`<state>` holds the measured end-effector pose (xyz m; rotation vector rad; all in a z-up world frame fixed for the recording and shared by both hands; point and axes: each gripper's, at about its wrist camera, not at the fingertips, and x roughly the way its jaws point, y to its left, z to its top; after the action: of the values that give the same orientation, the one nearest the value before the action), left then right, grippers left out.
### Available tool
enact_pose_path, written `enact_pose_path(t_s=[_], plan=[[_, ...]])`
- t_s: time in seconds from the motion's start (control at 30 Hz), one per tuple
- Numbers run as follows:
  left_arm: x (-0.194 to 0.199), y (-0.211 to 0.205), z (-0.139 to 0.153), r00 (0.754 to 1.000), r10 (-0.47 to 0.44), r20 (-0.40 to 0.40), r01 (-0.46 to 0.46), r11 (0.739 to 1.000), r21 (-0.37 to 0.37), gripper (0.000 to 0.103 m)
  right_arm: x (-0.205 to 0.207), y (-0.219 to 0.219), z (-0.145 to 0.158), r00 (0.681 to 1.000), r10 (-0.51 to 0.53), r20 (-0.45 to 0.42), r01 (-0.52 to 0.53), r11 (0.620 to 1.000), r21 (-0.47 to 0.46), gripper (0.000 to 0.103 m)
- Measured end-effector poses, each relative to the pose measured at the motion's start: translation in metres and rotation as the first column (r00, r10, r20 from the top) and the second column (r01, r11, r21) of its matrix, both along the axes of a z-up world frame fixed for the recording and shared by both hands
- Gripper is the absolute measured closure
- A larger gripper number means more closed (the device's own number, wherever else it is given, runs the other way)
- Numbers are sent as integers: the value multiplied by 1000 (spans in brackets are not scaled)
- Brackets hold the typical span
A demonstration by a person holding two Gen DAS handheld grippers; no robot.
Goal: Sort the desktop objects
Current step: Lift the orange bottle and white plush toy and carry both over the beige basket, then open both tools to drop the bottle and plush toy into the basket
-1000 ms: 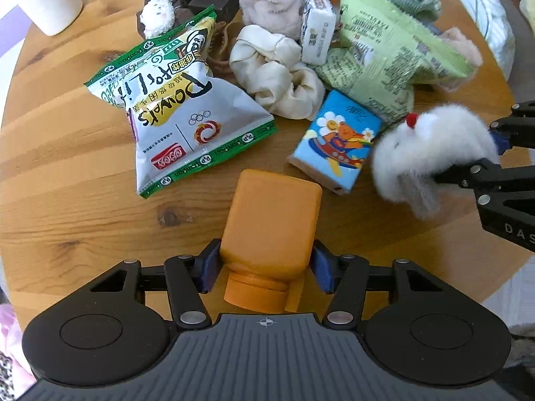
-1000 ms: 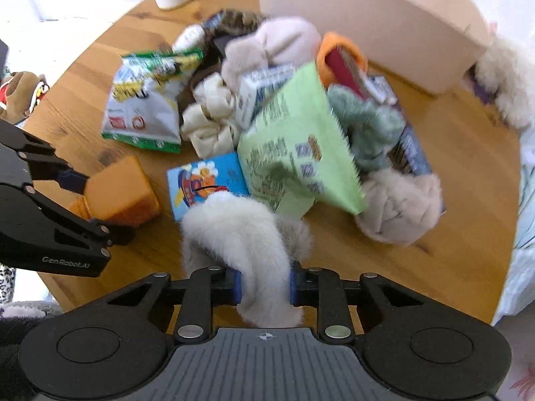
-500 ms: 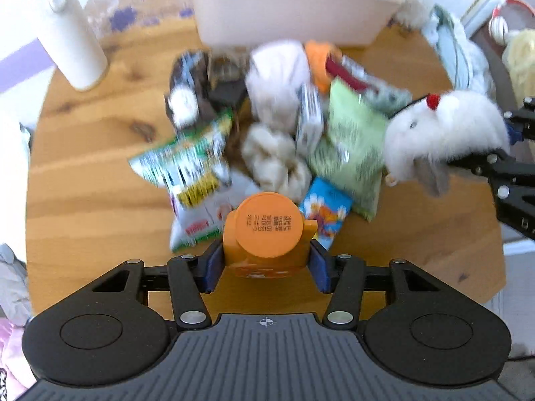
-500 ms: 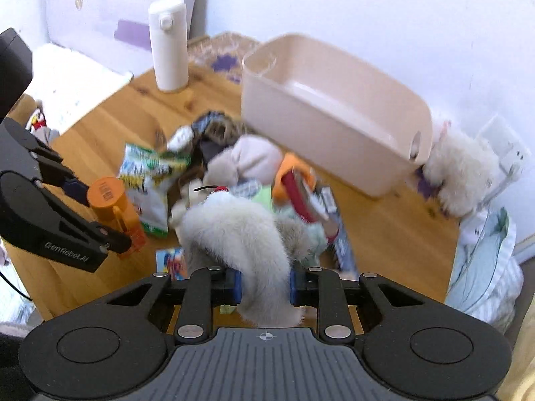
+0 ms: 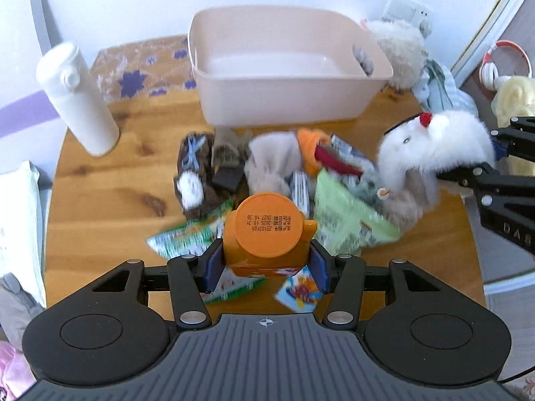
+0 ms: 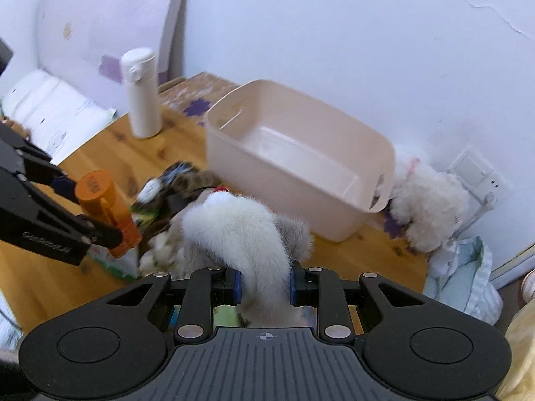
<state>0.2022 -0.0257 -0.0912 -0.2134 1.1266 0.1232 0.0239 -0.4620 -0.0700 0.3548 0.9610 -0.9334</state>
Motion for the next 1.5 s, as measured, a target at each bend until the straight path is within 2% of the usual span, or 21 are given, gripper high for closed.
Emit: enact_pose_path(t_s=[0.43,0.67,0.77,0.9,1.0,1.13,1.3,1.33,1.43,1.47,1.5], plan=[[84,19,47,988,35,152,-49,995,88,49,-14,-89,9,996,-78,37,81,993,-91,80],[138,28,46,982,76,170,-101,985,141,49,-12,-141,-3,995,-98,36,102,986,-130,80],[160,31,35,983,89,161,-113,982,152,49,-7,-157,-15,995,-92,24,94,987,-133,80],[191,36,12,987,117,108,-135,975,176,49,-1,-178,-41,996,-85,10,86,993,-86,80],[212,39,-6,989,131,71,-140,981,137,49,0,-192,-63,997,-83,-2,83,995,-48,80],[237,29,-36,993,117,10,-116,973,197,49,1,-207,-90,995,-98,-20,98,995,7,80],[250,25,-71,991,120,-60,-106,974,199,49,-1,-220,-114,994,-97,-40,99,993,62,78],[250,26,-76,990,124,-62,-110,976,190,49,-2,-221,-118,994,-98,-40,101,992,72,70],[245,28,-86,988,123,-89,-108,981,161,49,-5,-221,-123,994,-102,-40,105,992,65,56],[243,27,-86,988,126,-87,-111,981,161,48,-4,-221,-122,994,-101,-38,103,993,62,46],[239,27,-85,989,128,-72,-115,979,167,43,-4,-219,-121,995,-99,-29,101,993,61,39]])
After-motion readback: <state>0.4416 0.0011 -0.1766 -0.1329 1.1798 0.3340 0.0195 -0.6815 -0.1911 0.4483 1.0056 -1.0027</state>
